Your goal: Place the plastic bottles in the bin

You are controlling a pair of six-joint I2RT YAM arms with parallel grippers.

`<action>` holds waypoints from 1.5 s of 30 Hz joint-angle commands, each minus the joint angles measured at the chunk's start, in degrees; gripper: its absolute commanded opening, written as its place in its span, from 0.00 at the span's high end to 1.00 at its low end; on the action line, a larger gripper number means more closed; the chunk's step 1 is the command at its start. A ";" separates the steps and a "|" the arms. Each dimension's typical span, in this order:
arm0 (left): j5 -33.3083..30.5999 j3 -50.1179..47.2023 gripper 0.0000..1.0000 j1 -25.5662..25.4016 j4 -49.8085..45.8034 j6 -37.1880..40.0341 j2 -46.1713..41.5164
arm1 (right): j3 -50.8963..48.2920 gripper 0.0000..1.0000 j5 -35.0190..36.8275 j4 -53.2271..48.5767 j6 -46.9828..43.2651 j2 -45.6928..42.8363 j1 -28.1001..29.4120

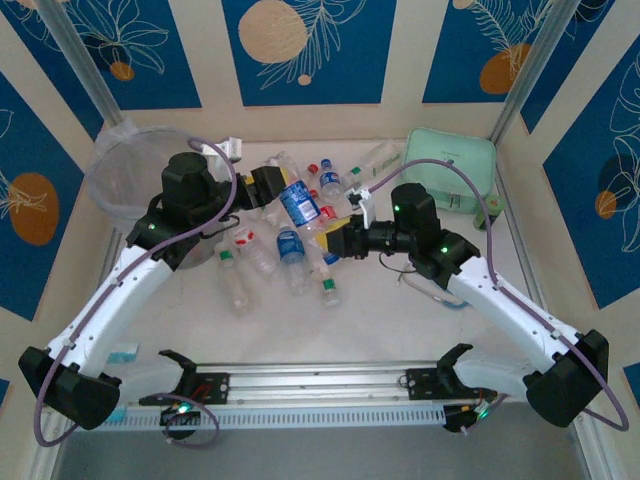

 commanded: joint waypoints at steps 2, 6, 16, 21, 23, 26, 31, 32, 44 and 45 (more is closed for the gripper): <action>-2.02 -1.06 0.32 -0.48 3.18 -0.86 -0.50 | -0.02 0.77 1.07 1.49 -1.70 1.54 1.60; -2.95 -1.18 0.36 -0.48 2.85 -0.45 -0.40 | -0.27 0.78 1.81 1.64 -2.36 2.76 2.79; -4.72 -1.77 0.24 -0.44 2.79 0.35 0.36 | 0.34 0.78 3.31 0.55 -3.79 3.95 4.42; -5.20 -2.42 0.42 -0.40 3.11 0.54 0.01 | -0.10 0.78 3.57 -0.02 -4.04 3.88 4.49; -5.62 -2.26 0.48 -0.39 2.79 0.72 -0.01 | -0.36 0.78 3.57 0.19 -3.99 3.70 4.56; -6.19 -1.96 0.51 -0.39 2.31 1.23 0.01 | -0.15 0.76 4.04 -0.23 -4.16 3.82 4.49; -8.26 1.30 0.56 -0.23 -0.62 4.09 0.19 | 2.30 0.37 5.25 -5.54 -5.92 3.48 3.23; -8.79 2.37 0.56 -0.14 -1.27 4.82 0.27 | 2.74 0.33 5.64 -6.83 -6.15 3.16 2.73; -26.56 21.14 0.64 6.16 -12.08 19.64 -1.13 | -2.55 0.19 7.24 -10.27 -0.34 -1.80 -9.59; -30.13 23.42 0.67 6.25 -13.44 22.41 -1.21 | -2.64 0.19 8.29 -11.25 0.48 -1.08 -10.42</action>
